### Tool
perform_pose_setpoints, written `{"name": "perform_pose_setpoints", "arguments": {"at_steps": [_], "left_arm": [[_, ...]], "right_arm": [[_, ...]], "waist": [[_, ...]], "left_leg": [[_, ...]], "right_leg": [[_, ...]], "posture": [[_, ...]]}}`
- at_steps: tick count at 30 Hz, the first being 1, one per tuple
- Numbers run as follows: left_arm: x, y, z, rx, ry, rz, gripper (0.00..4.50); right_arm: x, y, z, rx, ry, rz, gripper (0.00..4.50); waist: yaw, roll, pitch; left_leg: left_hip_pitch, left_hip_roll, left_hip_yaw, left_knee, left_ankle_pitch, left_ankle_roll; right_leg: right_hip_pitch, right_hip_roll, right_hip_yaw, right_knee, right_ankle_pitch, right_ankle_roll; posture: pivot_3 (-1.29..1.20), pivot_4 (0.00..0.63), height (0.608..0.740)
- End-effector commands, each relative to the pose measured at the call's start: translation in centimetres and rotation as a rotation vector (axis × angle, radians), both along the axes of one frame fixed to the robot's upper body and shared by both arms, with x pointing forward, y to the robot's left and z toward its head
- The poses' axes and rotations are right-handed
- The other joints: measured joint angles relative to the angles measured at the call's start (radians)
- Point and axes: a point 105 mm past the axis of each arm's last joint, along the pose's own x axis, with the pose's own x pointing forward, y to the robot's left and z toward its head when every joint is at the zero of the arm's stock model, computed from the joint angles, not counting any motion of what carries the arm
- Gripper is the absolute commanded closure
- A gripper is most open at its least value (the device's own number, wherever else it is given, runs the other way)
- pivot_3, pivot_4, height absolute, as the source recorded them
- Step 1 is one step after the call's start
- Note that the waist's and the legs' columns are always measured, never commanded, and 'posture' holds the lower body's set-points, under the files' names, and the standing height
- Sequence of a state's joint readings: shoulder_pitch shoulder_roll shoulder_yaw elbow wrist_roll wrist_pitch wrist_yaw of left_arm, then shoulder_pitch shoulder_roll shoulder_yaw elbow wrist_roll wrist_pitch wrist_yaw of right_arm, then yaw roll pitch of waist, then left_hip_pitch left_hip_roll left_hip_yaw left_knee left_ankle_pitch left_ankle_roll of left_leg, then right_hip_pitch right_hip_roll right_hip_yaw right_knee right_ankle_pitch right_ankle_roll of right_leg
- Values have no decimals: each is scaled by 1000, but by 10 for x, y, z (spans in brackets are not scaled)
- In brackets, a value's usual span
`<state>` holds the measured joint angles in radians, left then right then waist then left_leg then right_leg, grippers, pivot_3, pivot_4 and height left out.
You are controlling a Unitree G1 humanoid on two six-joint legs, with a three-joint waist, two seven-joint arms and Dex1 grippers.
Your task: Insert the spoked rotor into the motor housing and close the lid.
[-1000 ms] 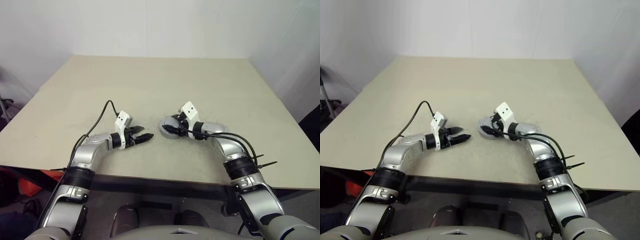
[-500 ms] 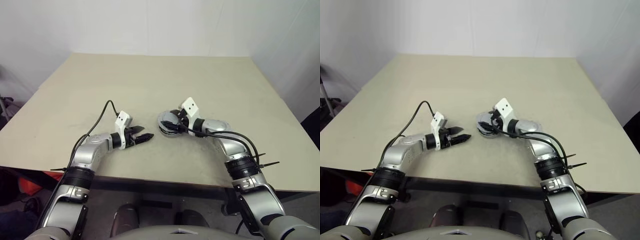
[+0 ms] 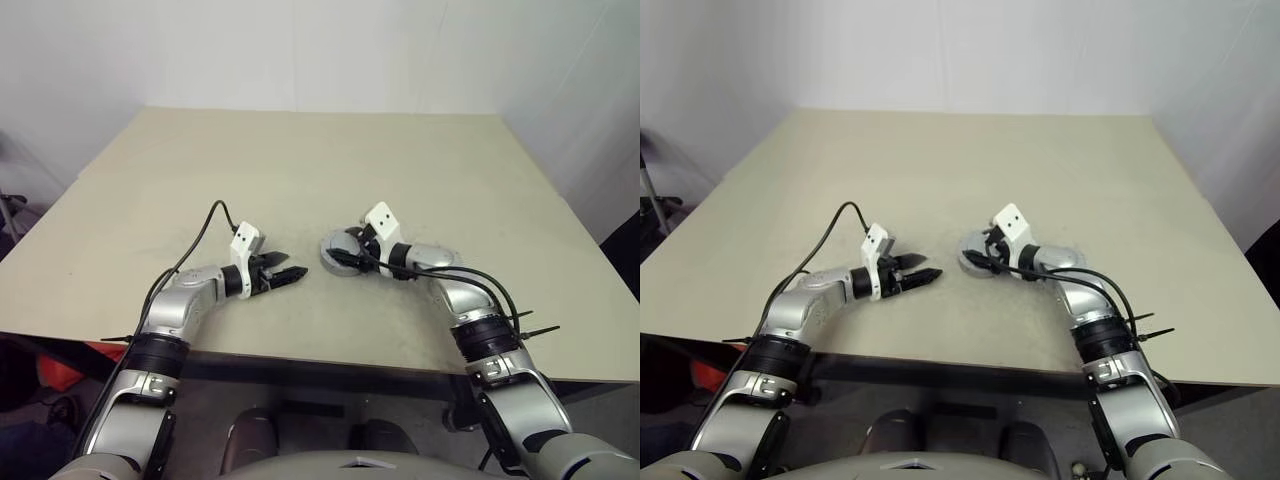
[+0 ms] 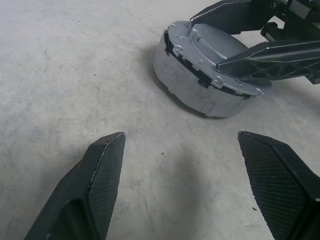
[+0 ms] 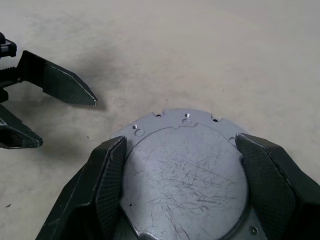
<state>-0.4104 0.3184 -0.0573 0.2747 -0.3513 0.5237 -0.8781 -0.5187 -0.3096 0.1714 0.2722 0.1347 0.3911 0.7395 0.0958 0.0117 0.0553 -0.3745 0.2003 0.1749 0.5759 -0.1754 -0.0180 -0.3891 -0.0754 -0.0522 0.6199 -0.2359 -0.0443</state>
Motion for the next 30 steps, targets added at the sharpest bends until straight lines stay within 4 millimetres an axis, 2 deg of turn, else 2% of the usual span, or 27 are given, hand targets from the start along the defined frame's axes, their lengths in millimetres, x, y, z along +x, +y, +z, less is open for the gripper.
{"name": "perform_pose_setpoints", "arguments": {"at_steps": [1,11,19,26,30], "left_arm": [[3,-1,10,-6,-38,-3,695],[0,-2,8,-8,-34,-3,695],[0,-2,8,-10,-32,-2,695],[1,-3,8,-11,-29,-3,695],[1,-3,7,-9,-28,-1,695]], "right_arm": [[5,2,8,6,-37,-2,1462],[5,0,0,8,-5,-18,1462],[9,-15,-3,-61,-15,-45,1462],[13,-19,5,-69,-57,-59,1462],[9,-13,17,-10,-72,-19,1462]], "waist": [[0,0,0],[0,0,0],[3,0,0],[5,0,0],[5,0,0]], "left_leg": [[0,0,0,0,0,0],[5,0,0,0,0,1],[5,0,0,0,0,1],[5,-1,0,0,-1,1],[5,-1,0,0,-1,1]], "right_leg": [[0,0,0,0,0,0],[4,0,0,1,0,0],[5,0,0,0,0,0],[6,-1,0,0,0,0],[5,-1,0,0,0,0]], "posture": [[0,0,740],[0,0,740],[0,0,740],[0,0,740],[0,0,740]]}}
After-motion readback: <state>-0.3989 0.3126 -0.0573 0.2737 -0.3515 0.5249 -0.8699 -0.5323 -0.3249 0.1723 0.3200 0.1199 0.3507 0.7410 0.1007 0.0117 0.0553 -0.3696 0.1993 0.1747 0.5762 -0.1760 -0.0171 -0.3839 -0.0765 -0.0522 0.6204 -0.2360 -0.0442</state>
